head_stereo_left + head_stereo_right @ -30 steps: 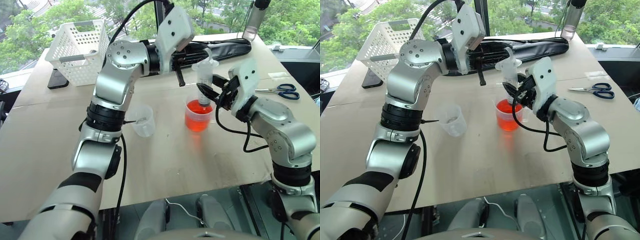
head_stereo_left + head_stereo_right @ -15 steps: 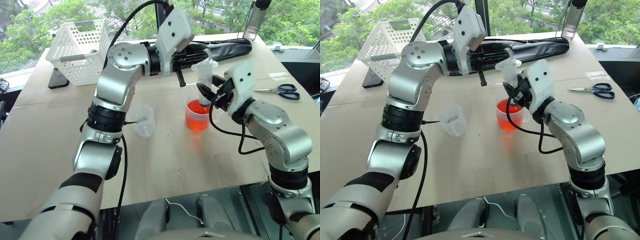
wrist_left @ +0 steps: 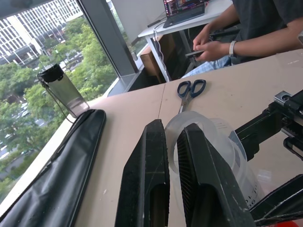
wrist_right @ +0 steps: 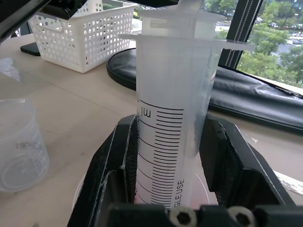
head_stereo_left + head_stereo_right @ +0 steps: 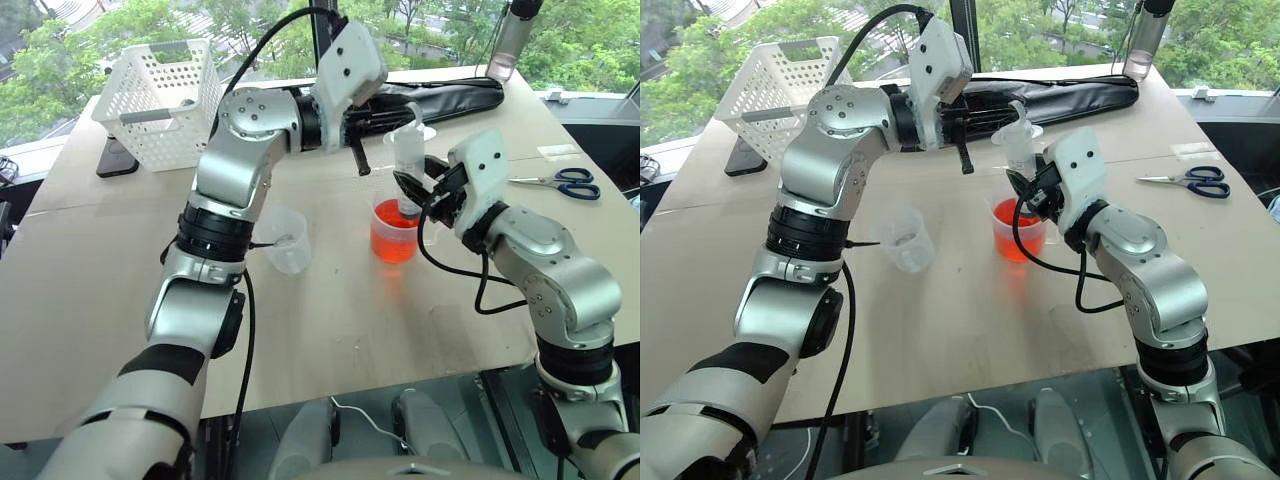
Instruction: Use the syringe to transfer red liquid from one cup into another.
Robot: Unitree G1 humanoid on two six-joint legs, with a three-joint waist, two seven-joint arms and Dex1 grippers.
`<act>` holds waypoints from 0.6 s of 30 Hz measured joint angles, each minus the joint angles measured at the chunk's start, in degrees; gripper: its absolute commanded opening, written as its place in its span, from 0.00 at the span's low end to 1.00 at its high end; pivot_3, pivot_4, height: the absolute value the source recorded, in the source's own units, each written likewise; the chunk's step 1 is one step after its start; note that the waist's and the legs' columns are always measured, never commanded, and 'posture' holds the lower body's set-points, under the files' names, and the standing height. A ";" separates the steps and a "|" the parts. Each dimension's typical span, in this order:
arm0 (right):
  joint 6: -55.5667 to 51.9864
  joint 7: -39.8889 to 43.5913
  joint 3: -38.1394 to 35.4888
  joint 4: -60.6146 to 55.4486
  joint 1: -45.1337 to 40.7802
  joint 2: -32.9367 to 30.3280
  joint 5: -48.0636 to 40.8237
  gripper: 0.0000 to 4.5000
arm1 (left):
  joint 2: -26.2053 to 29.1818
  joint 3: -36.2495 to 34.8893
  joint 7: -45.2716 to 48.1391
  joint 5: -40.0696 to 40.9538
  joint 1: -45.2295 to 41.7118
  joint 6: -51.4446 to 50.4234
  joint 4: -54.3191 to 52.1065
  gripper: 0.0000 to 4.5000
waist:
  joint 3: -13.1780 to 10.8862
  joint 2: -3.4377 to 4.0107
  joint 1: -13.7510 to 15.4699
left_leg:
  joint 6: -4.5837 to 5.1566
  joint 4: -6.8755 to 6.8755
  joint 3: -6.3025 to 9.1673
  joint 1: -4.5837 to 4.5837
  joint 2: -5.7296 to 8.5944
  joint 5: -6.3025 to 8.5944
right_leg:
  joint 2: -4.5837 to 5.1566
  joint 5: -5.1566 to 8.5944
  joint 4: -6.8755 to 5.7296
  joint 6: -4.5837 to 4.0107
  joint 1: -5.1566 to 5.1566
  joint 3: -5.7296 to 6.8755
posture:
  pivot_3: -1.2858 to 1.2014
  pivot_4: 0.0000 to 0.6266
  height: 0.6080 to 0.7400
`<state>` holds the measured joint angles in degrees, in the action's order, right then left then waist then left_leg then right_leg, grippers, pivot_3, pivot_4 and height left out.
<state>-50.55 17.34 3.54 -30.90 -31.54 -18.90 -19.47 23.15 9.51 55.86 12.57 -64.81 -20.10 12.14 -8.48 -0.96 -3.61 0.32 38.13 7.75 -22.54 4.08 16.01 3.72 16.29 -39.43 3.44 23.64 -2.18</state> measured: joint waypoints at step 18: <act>0.99 -0.52 0.00 -0.01 1.25 0.73 1.04 0.33 | -0.05 0.08 1.90 -0.02 -3.96 5.56 7.51 0.00 | 0.00 0.00 -0.02 | 0.00 0.01 0.02 -0.02 0.02 0.00 | 0.01 0.00 0.00 0.00 0.00 0.01 | 0.52 0.24 1.00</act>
<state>-49.57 16.82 3.54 -30.91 -30.30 -18.18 -18.43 23.10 9.60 57.76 12.54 -68.77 -14.54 19.65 -8.48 -0.97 -3.63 0.32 38.14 7.77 -22.55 4.09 16.01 3.73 16.29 -39.44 3.45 23.65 -2.17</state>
